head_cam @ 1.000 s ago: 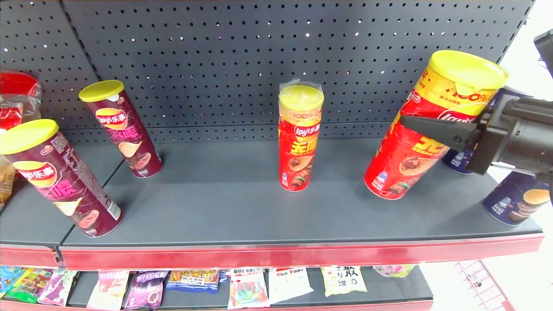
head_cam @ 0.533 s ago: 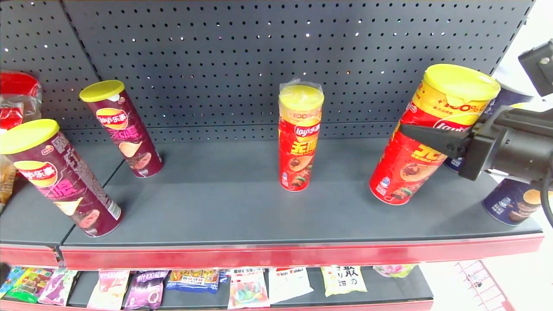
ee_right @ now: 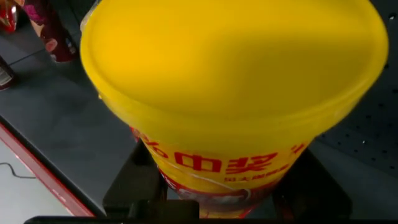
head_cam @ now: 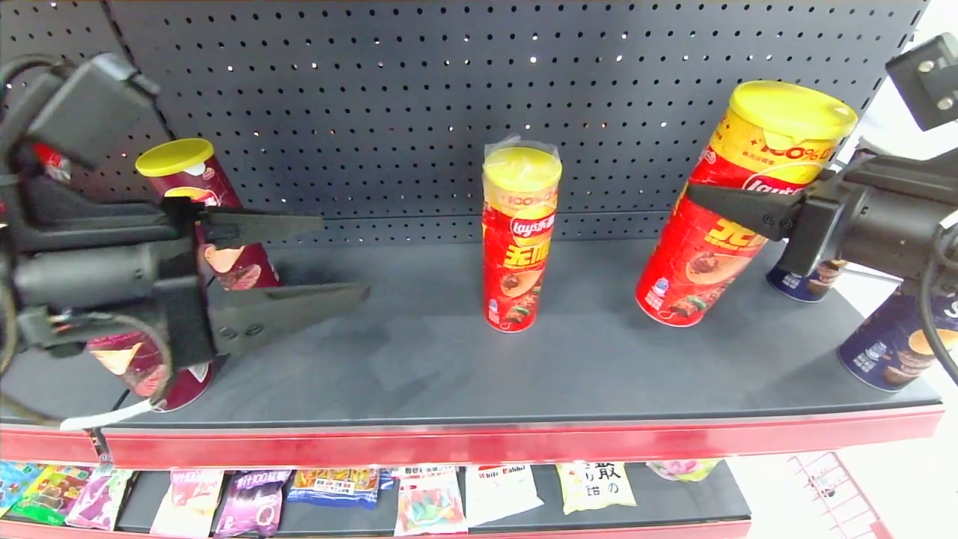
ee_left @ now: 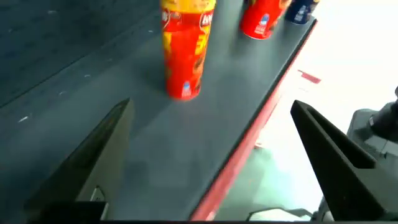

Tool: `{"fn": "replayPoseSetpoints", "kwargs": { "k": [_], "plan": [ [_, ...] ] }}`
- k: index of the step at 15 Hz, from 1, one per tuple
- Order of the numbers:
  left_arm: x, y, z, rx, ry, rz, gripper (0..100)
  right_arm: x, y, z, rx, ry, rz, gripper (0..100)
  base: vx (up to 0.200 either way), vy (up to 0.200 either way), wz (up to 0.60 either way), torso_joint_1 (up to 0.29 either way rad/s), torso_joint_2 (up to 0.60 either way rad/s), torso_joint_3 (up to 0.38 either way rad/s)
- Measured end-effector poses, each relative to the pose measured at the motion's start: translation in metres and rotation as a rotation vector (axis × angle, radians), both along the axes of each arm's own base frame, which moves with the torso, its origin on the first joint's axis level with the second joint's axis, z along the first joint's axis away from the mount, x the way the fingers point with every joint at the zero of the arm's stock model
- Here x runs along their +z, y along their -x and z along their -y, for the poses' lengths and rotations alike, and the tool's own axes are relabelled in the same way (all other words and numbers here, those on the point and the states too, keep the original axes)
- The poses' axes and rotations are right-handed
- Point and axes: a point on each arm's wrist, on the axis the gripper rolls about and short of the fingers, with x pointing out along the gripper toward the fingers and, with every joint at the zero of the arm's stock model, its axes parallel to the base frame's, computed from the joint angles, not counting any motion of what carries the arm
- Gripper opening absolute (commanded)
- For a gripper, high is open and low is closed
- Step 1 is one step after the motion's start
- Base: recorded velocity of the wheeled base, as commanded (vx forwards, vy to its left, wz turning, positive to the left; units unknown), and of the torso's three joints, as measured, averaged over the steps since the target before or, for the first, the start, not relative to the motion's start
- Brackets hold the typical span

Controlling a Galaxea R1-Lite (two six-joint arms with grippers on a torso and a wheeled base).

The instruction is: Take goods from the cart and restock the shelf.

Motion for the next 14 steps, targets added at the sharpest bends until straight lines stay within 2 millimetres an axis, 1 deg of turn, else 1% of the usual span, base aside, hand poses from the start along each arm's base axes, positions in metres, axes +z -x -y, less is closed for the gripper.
{"fn": "replayPoseSetpoints", "kwargs": {
  "k": [3, 5, 7, 10, 12, 14],
  "plan": [
    [0.003, -0.042, 0.034, -0.051, -0.009, -0.011, 100, 0.0, -0.006, -0.002, -0.004, 0.001, -0.003, 0, 0.0, 0.0, 0.0, 0.0, 0.0, 0.0],
    [-0.002, -0.058, 0.053, -0.046, -0.027, -0.024, 100, 0.0, -0.008, -0.003, -0.008, 0.002, -0.007, 0, 0.0, 0.0, 0.0, 0.0, 0.0, 0.0],
    [-0.008, -0.07, 0.07, -0.037, -0.044, -0.034, 100, -0.001, -0.009, -0.003, -0.009, 0.003, -0.011, 0, 0.0, 0.0, 0.0, 0.0, 0.0, 0.0],
    [-0.007, -0.089, 0.095, -0.032, -0.038, -0.003, 100, -0.001, -0.01, -0.004, -0.01, 0.001, -0.009, 0, 0.0, 0.0, 0.0, 0.0, 0.0, 0.0],
    [-0.012, -0.098, 0.108, -0.029, -0.04, 0.004, 100, 0.0, -0.01, -0.004, -0.012, 0.001, -0.009, 0, 0.0, 0.0, 0.0, 0.0, 0.0, 0.0],
    [-0.018, -0.1, 0.118, -0.029, -0.049, -0.007, 100, 0.0, -0.012, -0.001, -0.021, -0.001, -0.01, 0, 0.0, 0.0, 0.0, 0.0, 0.0, 0.0]
  ]
}}
